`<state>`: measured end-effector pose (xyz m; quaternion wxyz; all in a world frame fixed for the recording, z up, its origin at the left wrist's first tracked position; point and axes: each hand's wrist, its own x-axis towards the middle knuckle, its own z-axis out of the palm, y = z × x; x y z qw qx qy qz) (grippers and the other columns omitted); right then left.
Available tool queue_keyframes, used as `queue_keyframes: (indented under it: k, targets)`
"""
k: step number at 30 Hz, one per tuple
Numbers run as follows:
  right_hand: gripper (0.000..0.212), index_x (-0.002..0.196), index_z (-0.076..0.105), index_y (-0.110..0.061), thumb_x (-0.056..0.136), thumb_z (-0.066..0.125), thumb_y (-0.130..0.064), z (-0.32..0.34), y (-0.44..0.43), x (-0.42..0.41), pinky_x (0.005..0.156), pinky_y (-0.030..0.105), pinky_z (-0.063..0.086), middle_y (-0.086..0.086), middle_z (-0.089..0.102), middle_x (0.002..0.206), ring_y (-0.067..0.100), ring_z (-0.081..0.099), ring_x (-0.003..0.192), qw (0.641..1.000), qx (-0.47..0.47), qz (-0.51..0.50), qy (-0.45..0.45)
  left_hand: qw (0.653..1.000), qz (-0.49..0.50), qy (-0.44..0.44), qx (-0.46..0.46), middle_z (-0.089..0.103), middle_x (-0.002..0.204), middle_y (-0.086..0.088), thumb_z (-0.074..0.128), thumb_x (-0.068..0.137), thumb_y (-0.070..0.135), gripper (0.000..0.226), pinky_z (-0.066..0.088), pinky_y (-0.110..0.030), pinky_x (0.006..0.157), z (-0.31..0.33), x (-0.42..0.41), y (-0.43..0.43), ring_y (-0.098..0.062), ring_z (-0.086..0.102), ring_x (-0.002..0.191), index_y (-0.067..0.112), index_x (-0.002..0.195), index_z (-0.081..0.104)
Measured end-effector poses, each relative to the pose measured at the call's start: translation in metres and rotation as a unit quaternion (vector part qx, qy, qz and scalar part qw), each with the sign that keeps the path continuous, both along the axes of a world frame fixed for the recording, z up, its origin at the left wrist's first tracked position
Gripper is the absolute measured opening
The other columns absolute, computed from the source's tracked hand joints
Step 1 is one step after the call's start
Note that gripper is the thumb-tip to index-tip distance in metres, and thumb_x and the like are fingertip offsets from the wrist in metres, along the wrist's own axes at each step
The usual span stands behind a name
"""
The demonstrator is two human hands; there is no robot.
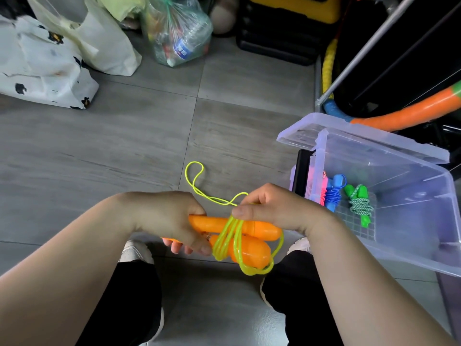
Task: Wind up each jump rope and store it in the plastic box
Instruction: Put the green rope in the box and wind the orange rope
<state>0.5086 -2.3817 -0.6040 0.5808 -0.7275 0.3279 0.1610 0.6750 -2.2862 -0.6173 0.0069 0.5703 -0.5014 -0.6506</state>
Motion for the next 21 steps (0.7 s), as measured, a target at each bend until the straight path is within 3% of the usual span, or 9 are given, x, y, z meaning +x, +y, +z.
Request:
queue_keyframes:
  k: [2, 4, 6, 9, 12, 14, 17, 19, 21]
  targets:
    - [0.041, 0.067, 0.065, -0.017, 0.064, 0.067, -0.058, -0.001, -0.001, -0.002, 0.062, 0.027, 0.034, 0.005, 0.049, 0.065, 0.01, 0.043, 0.063, 1.0, 0.024, -0.012, -0.006, 1.0, 0.003, 0.02, -0.005, 0.06, 0.045, 0.012, 0.076, 0.057, 0.038, 0.025, 0.041, -0.012, 0.044, 0.004, 0.002, 0.001, -0.001, 0.051, 0.04, 0.022, 0.063, 0.058]
    - [0.027, 0.071, 0.066, -0.021, 0.064, 0.062, -0.046, -0.001, -0.005, -0.005, 0.069, 0.025, 0.042, 0.003, 0.06, 0.075, 0.011, 0.052, 0.072, 0.998, 0.053, -0.034, -0.026, 0.999, 0.007, 0.046, -0.014, 0.061, 0.047, 0.012, 0.067, 0.044, 0.051, 0.036, 0.04, -0.012, 0.043, 0.006, 0.004, 0.003, -0.001, 0.051, 0.04, 0.022, 0.064, 0.057]
    - [0.017, 0.073, 0.068, -0.024, 0.068, 0.055, -0.033, -0.002, -0.01, -0.009, 0.07, 0.017, 0.048, -0.001, 0.067, 0.081, 0.006, 0.06, 0.073, 0.989, 0.101, -0.078, -0.072, 0.997, 0.017, 0.077, -0.027, 0.063, 0.05, 0.011, 0.062, 0.045, 0.053, 0.038, 0.039, -0.012, 0.043, 0.006, 0.005, 0.004, -0.001, 0.051, 0.041, 0.021, 0.065, 0.057]
    - [0.019, 0.063, 0.074, -0.024, 0.069, 0.06, -0.013, -0.005, -0.016, -0.015, 0.061, 0.012, 0.051, -0.009, 0.072, 0.067, -0.001, 0.065, 0.064, 0.952, 0.179, -0.187, -0.164, 0.988, 0.057, 0.135, -0.053, 0.066, 0.057, 0.011, 0.061, 0.052, 0.05, 0.034, 0.042, -0.013, 0.047, 0.009, 0.01, 0.004, -0.001, 0.053, 0.046, 0.021, 0.069, 0.057]
    - [0.02, 0.056, 0.073, -0.024, 0.067, 0.061, -0.012, -0.01, -0.019, -0.016, 0.055, 0.014, 0.052, -0.008, 0.071, 0.06, 0.001, 0.066, 0.059, 0.914, 0.217, -0.273, -0.207, 0.975, 0.098, 0.184, -0.079, 0.069, 0.067, 0.011, 0.064, 0.056, 0.046, 0.036, 0.044, -0.013, 0.052, 0.011, 0.014, 0.004, -0.002, 0.057, 0.053, 0.019, 0.078, 0.058]
    - [0.015, 0.054, 0.073, -0.019, 0.042, 0.083, -0.017, -0.014, -0.021, -0.014, 0.052, 0.015, 0.052, -0.005, 0.071, 0.059, 0.003, 0.067, 0.057, 0.887, 0.252, -0.312, -0.231, 0.963, 0.126, 0.22, -0.092, 0.071, 0.072, 0.009, 0.074, 0.051, 0.054, 0.052, 0.045, -0.013, 0.052, 0.011, 0.015, 0.004, -0.002, 0.059, 0.056, 0.018, 0.084, 0.059]
    - [0.06, 0.049, 0.071, -0.008, 0.003, 0.088, -0.042, -0.009, -0.014, -0.011, 0.046, 0.016, 0.051, 0.002, 0.07, 0.056, 0.007, 0.067, 0.054, 0.86, 0.271, -0.353, -0.25, 0.943, 0.186, 0.258, -0.095, 0.071, 0.071, 0.002, 0.076, 0.046, 0.062, 0.055, 0.044, -0.014, 0.048, 0.009, 0.016, 0.003, -0.003, 0.059, 0.053, 0.021, 0.08, 0.066]
    - [0.056, 0.046, 0.064, -0.002, 0.014, 0.09, -0.04, -0.006, -0.011, -0.007, 0.046, 0.018, 0.051, 0.003, 0.068, 0.053, 0.007, 0.064, 0.048, 0.877, 0.241, -0.333, -0.247, 0.93, 0.211, 0.283, -0.102, 0.071, 0.069, 0.0, 0.078, 0.044, 0.06, 0.048, 0.043, -0.014, 0.046, 0.01, 0.014, 0.003, -0.004, 0.058, 0.05, 0.024, 0.075, 0.071]
    - [0.027, 0.049, 0.056, -0.009, 0.055, 0.081, -0.017, -0.011, -0.005, 0.003, 0.049, 0.023, 0.045, -0.002, 0.06, 0.054, 0.005, 0.052, 0.04, 0.917, 0.144, -0.307, -0.211, 0.913, 0.252, 0.3, -0.116, 0.07, 0.067, -0.001, 0.08, 0.04, 0.058, 0.049, 0.042, -0.014, 0.044, 0.011, 0.011, 0.0, -0.005, 0.056, 0.048, 0.024, 0.074, 0.071]
